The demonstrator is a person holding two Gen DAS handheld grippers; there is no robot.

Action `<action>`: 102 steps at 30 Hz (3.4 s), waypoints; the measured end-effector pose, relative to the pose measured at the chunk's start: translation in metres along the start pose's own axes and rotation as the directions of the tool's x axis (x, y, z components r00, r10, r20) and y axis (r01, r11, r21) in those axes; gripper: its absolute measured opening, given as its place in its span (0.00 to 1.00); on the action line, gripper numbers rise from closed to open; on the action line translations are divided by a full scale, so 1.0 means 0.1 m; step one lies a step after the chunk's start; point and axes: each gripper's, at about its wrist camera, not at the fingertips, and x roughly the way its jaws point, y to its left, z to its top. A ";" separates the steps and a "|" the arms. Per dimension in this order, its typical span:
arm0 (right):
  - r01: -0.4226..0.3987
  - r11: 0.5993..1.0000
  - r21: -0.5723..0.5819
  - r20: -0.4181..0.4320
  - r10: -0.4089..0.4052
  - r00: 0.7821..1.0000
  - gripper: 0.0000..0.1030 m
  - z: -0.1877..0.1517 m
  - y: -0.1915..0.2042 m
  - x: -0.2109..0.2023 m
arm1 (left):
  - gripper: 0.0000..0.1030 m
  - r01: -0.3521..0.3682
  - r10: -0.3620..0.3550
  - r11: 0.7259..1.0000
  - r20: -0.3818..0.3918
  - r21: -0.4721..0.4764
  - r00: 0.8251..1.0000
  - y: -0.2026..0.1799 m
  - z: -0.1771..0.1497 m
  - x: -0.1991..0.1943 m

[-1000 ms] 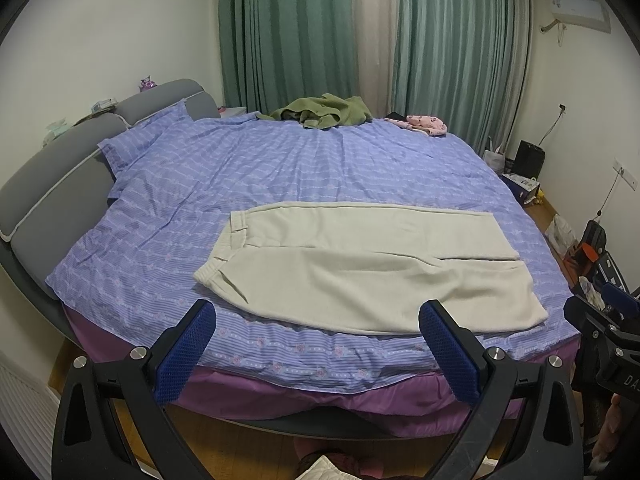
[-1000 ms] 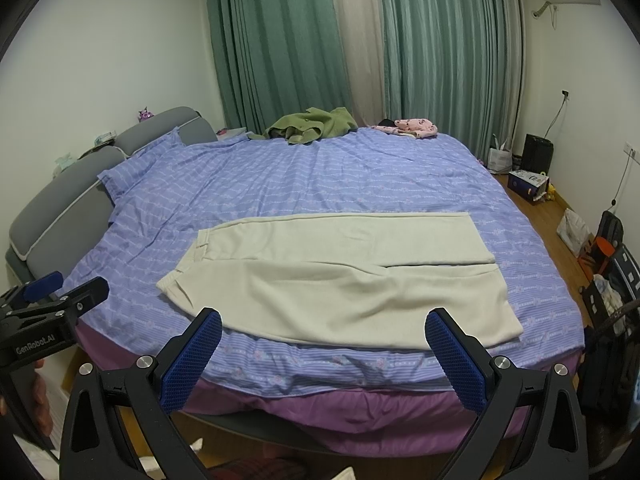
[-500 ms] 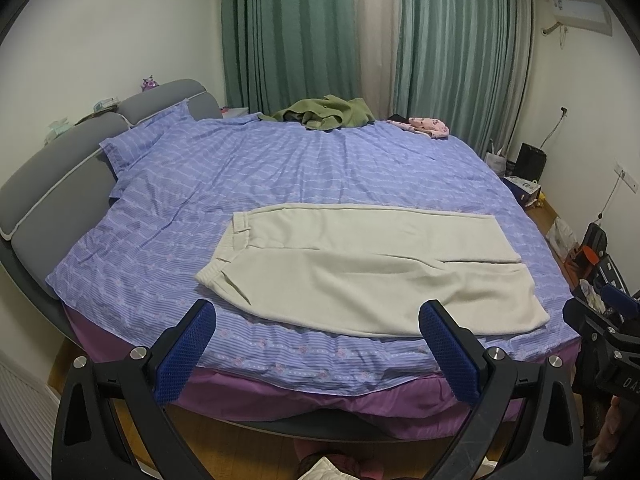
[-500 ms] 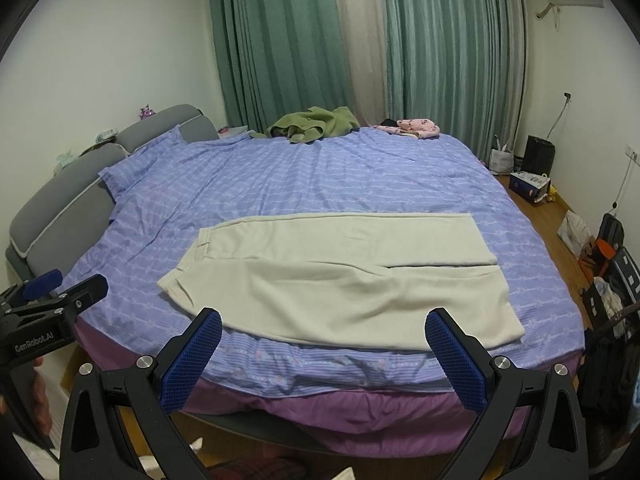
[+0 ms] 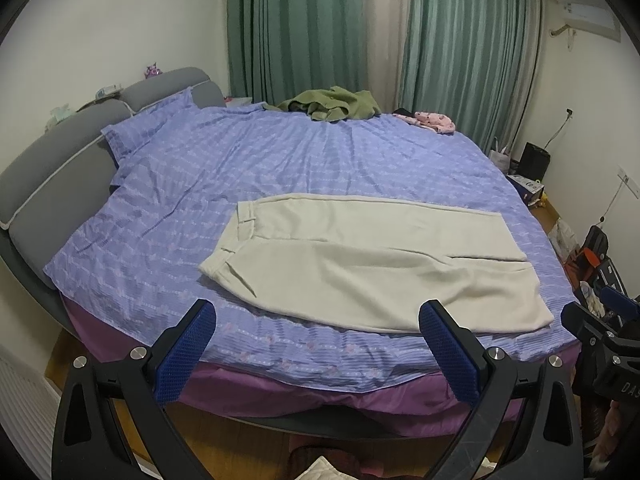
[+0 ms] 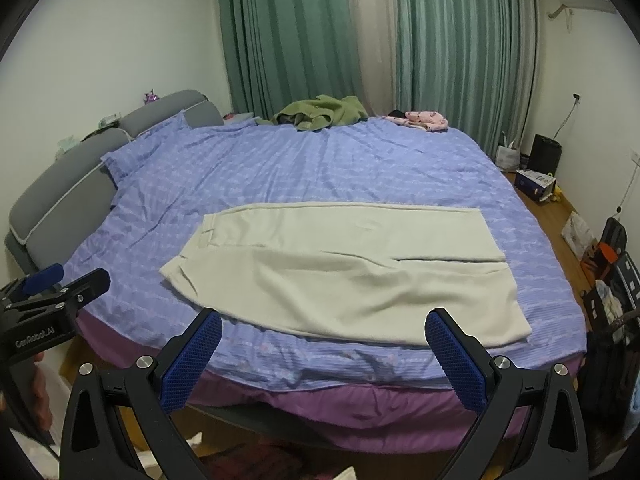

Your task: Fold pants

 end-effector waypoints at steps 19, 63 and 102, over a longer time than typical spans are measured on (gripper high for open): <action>0.052 0.976 0.210 -0.219 -0.005 0.976 1.00 -0.09 0.53 1.73 | 1.00 -0.026 0.035 0.998 -0.166 0.053 0.985 1.03 0.10 1.75; 0.119 0.911 0.395 -0.396 0.052 0.917 0.13 -0.42 0.24 3.42 | 0.10 0.045 -0.118 0.983 -0.426 -0.178 0.897 1.43 -0.16 3.71; 0.082 0.974 0.212 -0.363 0.001 0.932 0.19 1.84 -0.17 6.36 | 0.14 -0.043 0.015 0.996 -0.322 -0.079 0.947 0.97 1.97 6.30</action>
